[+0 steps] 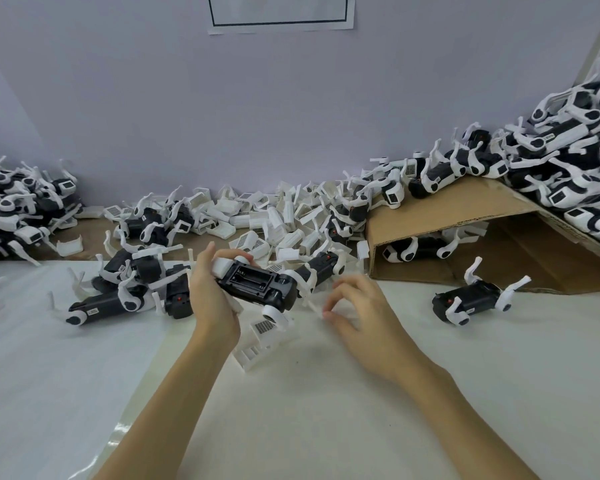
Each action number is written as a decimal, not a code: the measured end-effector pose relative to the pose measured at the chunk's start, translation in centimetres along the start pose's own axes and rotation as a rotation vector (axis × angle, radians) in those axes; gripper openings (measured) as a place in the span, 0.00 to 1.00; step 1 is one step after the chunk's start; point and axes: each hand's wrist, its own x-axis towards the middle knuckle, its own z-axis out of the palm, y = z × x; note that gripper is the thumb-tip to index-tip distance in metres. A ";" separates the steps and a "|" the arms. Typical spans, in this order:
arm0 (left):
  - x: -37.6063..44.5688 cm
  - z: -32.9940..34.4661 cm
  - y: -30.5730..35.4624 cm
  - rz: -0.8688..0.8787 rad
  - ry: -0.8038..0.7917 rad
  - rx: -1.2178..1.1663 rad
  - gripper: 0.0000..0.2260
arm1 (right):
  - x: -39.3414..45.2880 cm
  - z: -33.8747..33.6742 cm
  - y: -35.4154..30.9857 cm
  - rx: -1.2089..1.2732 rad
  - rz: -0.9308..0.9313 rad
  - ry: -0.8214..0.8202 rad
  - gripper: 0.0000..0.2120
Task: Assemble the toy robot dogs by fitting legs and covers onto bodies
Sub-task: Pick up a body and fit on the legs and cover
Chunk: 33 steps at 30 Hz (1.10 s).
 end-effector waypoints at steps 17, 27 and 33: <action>-3.0 2.9 -1.1 -0.064 -0.090 0.208 0.24 | 0.5 -3.2 -2.3 1.180 0.461 0.017 0.19; -4.4 3.8 -2.0 -0.027 -0.172 0.279 0.25 | 0.6 -2.7 -2.4 1.100 0.595 0.254 0.12; -4.2 3.6 -2.1 -0.010 -0.200 0.325 0.27 | 0.4 -2.4 -2.7 0.857 0.390 0.125 0.12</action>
